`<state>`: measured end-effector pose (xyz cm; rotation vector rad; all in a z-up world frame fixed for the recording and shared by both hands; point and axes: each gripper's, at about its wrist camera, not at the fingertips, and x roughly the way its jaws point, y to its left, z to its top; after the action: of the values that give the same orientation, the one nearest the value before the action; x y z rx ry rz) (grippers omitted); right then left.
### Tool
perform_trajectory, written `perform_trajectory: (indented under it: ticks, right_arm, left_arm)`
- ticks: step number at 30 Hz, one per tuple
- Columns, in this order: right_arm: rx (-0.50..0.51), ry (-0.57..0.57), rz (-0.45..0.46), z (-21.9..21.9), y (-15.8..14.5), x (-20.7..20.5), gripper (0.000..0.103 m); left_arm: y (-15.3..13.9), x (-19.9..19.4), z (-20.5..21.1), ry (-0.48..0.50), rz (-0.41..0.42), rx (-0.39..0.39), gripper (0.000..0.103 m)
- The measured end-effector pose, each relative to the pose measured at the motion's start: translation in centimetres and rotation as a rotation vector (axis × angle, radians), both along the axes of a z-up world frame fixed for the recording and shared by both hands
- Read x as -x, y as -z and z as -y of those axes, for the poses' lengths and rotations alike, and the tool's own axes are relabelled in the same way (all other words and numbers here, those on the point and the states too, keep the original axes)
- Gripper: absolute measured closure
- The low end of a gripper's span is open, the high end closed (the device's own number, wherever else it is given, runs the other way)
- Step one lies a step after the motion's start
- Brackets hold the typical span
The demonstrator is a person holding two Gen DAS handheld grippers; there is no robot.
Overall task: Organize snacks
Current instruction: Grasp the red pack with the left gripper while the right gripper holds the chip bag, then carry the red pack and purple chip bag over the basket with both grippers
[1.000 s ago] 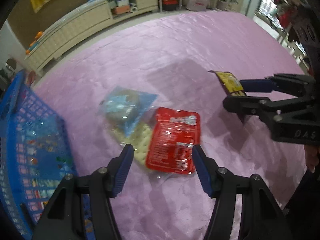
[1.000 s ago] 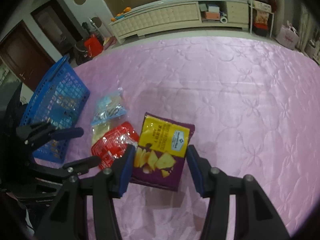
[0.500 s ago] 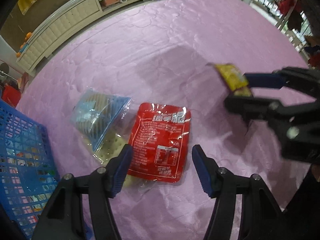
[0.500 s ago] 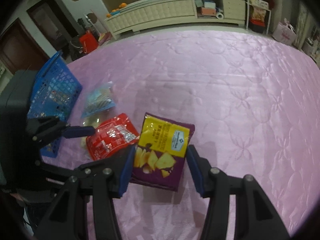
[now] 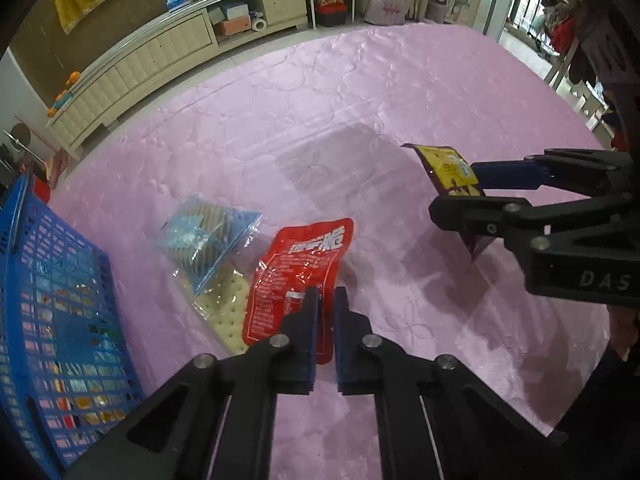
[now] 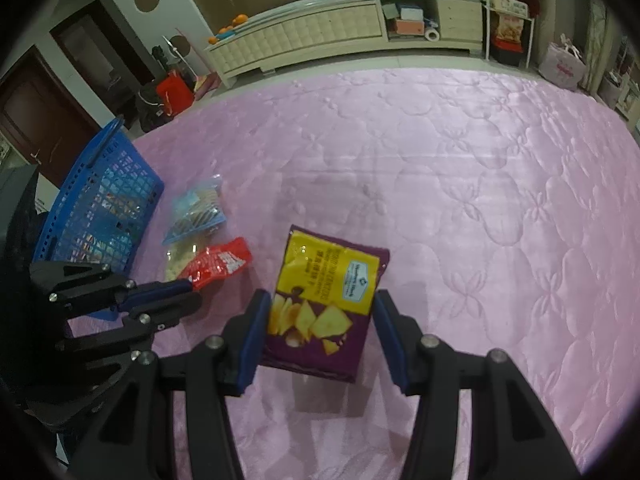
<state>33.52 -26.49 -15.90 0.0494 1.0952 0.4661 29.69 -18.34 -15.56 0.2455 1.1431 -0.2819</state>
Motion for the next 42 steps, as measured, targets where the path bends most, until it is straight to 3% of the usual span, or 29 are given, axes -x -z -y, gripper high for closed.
perform_trajectory:
  ticks: [8, 21, 31, 42]
  right_arm:
    - [-0.019, 0.002, -0.005, -0.4, -0.7, 1.1, 0.046]
    - [0.024, -0.054, 0.154, -5.6, -10.3, 7.1, 0.046]
    - [0.014, -0.135, 0.233, -12.5, -14.5, 9.6, 0.046]
    - [-0.008, -0.256, 0.238, -21.5, -14.3, 9.5, 0.046]
  left_arm:
    - [-2.8, 1.9, -3.2, -0.067, 0.039, 0.105, 0.102]
    - [-10.7, 7.8, -9.8, -0.08, 0.21, 0.225, 0.103]
    - [-15.4, 12.0, -17.6, -0.137, 0.335, 0.246, 0.103]
    - [-15.7, 12.1, -25.8, -0.26, 0.34, 0.227, 0.103]
